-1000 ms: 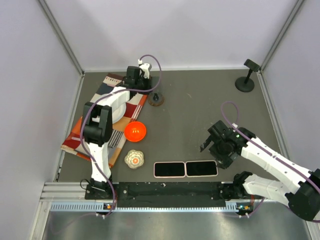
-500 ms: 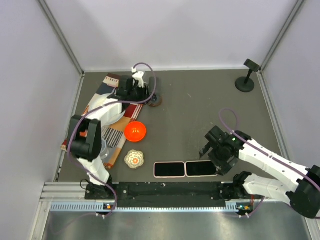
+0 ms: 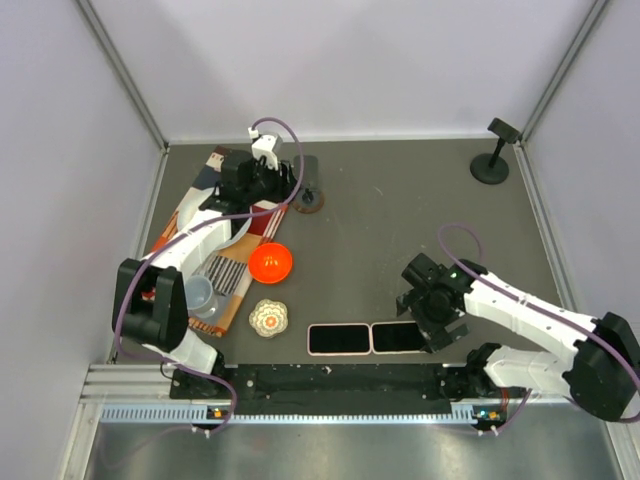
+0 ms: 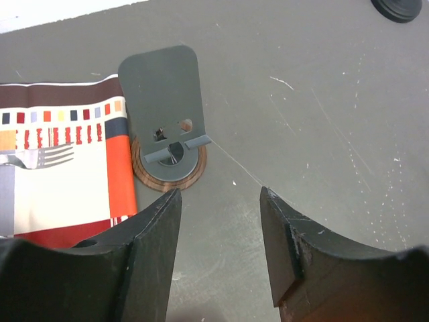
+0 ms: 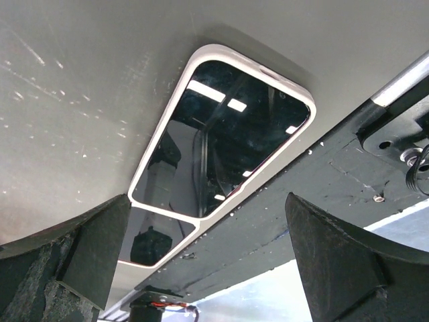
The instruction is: Place the phone on the phone stand
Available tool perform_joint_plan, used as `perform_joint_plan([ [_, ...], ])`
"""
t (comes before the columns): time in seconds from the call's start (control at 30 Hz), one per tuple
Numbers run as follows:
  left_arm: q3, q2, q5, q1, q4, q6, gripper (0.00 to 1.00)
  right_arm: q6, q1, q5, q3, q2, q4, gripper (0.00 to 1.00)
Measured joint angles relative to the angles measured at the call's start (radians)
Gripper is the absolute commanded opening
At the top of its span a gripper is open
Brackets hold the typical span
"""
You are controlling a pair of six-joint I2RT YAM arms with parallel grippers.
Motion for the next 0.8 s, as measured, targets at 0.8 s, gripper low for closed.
perform_joint_plan([
  [0.8,-0.010,0.000,0.049,0.013,0.000,0.000,0.56,0.131,0.016,-0.050,-0.031,0.145,0.120,0.98],
])
